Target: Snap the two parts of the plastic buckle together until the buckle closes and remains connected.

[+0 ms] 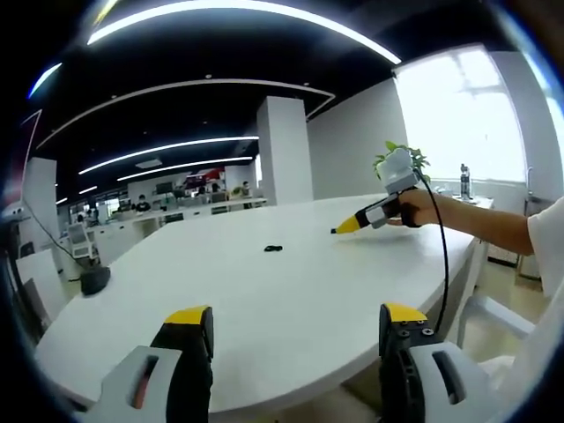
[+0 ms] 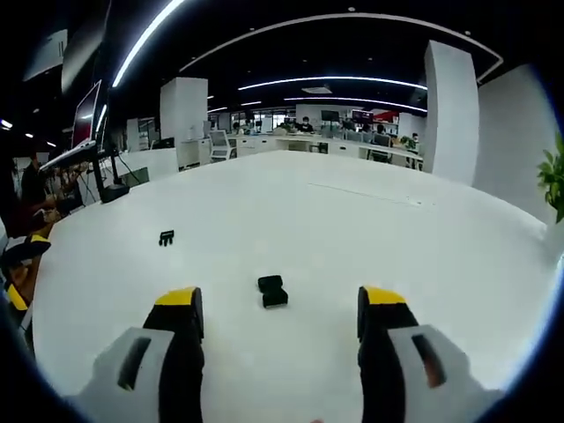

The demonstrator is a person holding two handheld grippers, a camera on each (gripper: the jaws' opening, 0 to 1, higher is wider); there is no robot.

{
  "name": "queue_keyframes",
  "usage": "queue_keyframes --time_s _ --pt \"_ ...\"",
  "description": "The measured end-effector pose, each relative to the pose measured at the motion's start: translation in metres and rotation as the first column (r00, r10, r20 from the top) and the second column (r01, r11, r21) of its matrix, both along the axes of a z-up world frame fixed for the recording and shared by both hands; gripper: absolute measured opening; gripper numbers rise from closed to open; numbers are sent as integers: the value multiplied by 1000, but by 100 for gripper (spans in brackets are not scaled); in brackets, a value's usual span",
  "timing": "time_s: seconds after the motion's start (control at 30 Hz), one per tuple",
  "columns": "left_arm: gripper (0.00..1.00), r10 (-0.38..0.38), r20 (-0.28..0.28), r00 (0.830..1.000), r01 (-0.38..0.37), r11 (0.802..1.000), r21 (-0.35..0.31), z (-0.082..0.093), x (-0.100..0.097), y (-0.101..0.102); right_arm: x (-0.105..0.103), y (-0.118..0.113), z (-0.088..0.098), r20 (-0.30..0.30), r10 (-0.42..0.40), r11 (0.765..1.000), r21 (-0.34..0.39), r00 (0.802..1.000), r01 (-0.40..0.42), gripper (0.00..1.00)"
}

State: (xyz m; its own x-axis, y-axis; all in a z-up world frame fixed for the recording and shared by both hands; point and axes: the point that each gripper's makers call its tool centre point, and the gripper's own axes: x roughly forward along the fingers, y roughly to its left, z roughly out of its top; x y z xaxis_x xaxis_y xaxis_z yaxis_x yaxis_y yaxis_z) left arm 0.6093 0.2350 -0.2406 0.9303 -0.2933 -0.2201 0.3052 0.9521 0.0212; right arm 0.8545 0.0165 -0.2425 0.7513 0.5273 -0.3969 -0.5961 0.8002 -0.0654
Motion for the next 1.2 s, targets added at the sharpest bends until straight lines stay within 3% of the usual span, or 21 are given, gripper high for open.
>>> queue_keyframes --time_s 0.17,0.5,1.2 --pt "78 5 -1 1000 -5 1000 7 -1 0 1 3 0 -2 1 5 1000 -6 1000 -5 62" --pt "78 12 0 1000 -12 1000 5 0 0 4 2 5 -6 -19 37 999 -11 999 -37 56" --pt "78 24 4 1000 -24 1000 5 0 0 7 4 7 -10 -27 38 999 -2 999 -38 31"
